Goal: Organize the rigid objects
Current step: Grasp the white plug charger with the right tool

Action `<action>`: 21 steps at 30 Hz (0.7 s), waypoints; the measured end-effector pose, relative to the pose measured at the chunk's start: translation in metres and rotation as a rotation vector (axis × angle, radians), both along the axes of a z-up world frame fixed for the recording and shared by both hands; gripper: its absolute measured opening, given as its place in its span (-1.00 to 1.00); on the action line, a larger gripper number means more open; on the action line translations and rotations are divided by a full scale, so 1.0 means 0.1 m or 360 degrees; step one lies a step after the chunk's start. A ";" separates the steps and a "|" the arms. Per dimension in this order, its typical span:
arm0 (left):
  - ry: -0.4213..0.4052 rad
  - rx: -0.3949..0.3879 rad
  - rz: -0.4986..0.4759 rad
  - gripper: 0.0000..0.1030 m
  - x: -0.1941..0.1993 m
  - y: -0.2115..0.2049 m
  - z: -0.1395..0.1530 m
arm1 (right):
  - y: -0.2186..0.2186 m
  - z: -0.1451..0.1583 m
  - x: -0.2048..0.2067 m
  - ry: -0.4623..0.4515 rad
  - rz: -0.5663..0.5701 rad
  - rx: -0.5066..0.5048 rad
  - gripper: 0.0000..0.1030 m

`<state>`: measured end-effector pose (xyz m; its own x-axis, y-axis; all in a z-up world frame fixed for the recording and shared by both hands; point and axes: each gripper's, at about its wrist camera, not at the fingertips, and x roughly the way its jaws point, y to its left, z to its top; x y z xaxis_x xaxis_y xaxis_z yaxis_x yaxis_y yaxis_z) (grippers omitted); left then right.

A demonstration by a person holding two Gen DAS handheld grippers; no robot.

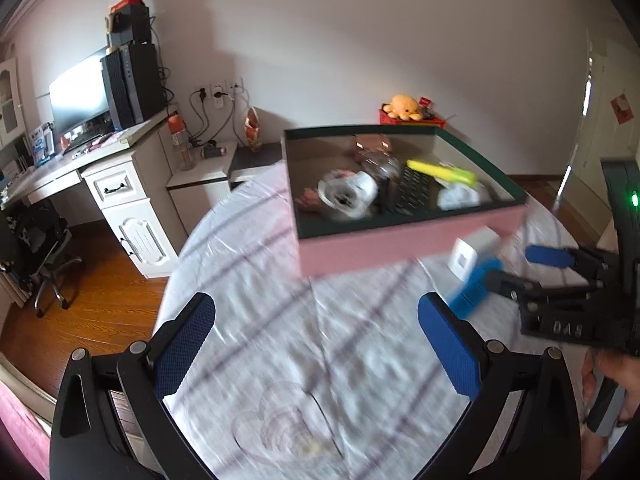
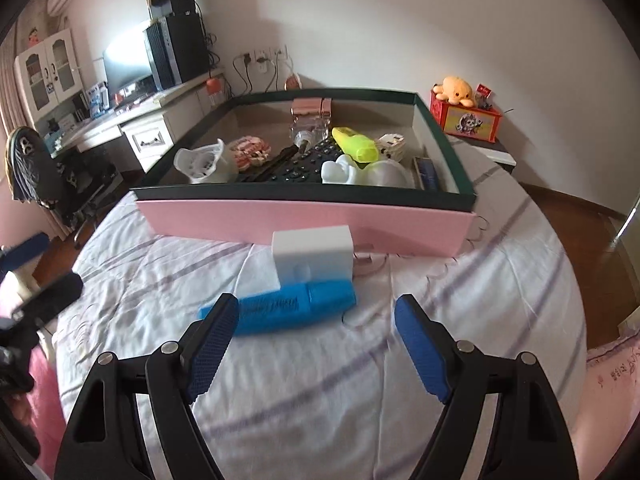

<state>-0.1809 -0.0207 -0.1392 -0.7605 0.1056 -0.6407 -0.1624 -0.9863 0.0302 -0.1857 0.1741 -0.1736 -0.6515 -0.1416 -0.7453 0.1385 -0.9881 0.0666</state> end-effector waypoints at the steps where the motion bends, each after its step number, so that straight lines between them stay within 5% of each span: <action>1: 0.0002 0.0005 0.0012 0.99 -0.09 -0.04 0.01 | -0.01 -0.01 -0.05 -0.0005 -0.0001 0.0009 0.58; 5: -0.0023 0.0061 0.0037 0.96 -0.45 -0.14 0.01 | -0.03 -0.04 -0.23 -0.0023 -0.0025 0.0048 0.58; 8: -0.0056 0.0006 0.0085 0.74 -0.65 -0.16 -0.02 | -0.05 -0.09 -0.35 -0.0053 -0.0027 0.0058 0.58; 15: -0.0120 0.0021 0.0050 0.71 -0.92 -0.17 -0.12 | -0.08 -0.17 -0.52 -0.0091 -0.0020 0.0092 0.58; 17: -0.0141 0.0020 0.0050 0.56 -0.99 -0.16 -0.13 | -0.07 -0.18 -0.52 -0.0089 -0.0016 0.0095 0.58; 19: -0.0148 -0.0009 0.0049 0.46 -1.03 -0.14 -0.15 | -0.05 -0.18 -0.50 -0.0079 -0.0011 0.0112 0.30; 21: -0.0159 -0.0015 0.0047 0.43 -1.05 -0.13 -0.16 | 0.04 -0.19 -0.46 -0.0066 -0.0016 0.0111 0.30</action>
